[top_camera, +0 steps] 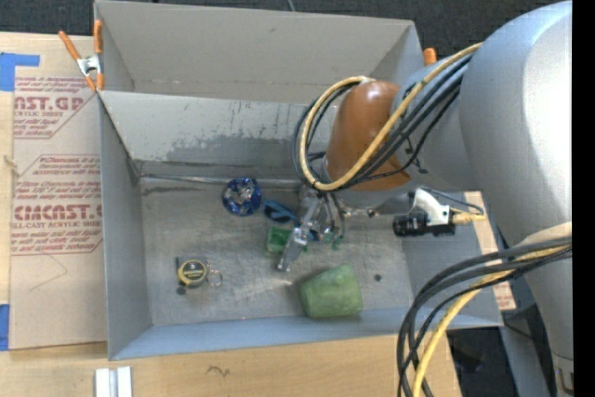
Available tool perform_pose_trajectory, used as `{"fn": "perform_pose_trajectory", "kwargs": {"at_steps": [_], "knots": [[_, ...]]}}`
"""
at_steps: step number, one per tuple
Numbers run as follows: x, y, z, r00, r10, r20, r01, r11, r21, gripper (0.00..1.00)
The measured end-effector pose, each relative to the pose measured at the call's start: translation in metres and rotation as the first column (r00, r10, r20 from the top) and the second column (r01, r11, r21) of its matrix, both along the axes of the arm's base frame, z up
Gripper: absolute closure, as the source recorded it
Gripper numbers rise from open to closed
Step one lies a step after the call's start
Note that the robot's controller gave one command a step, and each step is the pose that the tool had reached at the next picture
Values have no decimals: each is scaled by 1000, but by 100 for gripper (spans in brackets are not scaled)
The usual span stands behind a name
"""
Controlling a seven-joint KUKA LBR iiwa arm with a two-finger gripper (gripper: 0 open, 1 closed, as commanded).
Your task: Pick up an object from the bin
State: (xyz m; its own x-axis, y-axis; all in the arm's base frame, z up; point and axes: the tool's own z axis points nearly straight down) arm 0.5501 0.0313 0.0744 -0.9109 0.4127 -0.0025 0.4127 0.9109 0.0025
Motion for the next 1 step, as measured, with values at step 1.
{"fn": "perform_pose_trajectory", "kwargs": {"at_steps": [1], "knots": [[-3, 29, 26, 995, -99, -1, 99, 995, 0, 0]]}}
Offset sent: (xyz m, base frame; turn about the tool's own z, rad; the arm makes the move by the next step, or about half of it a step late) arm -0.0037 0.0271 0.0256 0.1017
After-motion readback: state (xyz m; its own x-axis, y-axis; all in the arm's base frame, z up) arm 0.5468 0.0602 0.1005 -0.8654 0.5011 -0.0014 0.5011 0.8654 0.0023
